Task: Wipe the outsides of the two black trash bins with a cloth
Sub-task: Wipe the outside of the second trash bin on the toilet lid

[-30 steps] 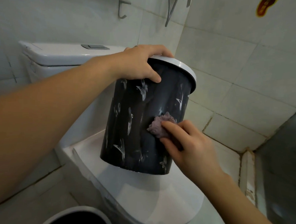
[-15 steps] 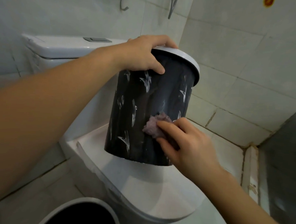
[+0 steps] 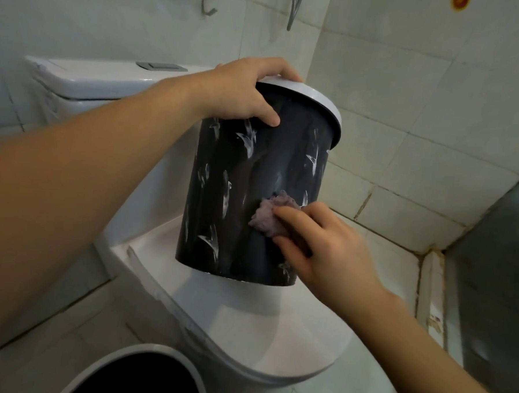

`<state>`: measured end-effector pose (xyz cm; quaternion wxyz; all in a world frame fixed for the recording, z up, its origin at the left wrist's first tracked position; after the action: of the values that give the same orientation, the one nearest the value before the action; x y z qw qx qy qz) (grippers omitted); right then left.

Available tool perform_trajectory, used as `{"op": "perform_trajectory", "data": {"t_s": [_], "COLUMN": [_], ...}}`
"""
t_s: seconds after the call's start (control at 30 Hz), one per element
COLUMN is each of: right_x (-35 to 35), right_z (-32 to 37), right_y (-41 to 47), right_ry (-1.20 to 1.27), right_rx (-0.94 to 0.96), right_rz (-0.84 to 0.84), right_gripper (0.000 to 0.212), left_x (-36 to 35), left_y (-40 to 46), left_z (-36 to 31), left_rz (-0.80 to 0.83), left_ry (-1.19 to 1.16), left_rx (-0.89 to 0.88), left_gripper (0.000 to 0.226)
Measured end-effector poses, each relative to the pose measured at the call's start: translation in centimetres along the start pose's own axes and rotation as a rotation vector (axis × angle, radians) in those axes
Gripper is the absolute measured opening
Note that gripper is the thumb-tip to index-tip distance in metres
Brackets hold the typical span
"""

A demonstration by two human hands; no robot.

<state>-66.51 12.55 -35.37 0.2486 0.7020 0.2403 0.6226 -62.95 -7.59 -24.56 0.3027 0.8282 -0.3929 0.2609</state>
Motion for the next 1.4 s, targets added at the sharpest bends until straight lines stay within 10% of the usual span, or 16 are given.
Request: {"op": "perform_trajectory", "data": {"t_s": [0.23,0.83,1.4], "right_x": [-1.6,-1.5,-1.7], "right_z": [2.5,1.8,2.0], "right_y": [-2.1,-2.7,-2.4], "right_ry": [0.126,0.156,0.101], "right_rx": [0.267,0.228,0.251], "right_rz": [0.181,0.125,0.131], "right_gripper": [0.031,0.032,0.028], "left_x": [0.8,0.6,-0.3], "left_y": [-0.1,-0.2,0.4], "left_z": [0.1,-0.2,-1.4], "left_rz": [-0.002,0.01,0.093], "left_ry": [-0.013,0.053,0.095], "left_rx": [0.013,0.01,-0.054], "left_gripper": [0.052,0.089,0.075]}}
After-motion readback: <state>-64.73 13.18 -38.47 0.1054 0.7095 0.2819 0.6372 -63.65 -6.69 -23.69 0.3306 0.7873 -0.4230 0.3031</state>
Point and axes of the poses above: each hand's wrist, its own y-axis towards the middle knuckle, its own x-axis out of the back of the hand, z = x × y, the point moved 8 cm from there along y, towards the middle knuckle, and after that the axes turned 6 degrees about -y, right-handed, at the moved point
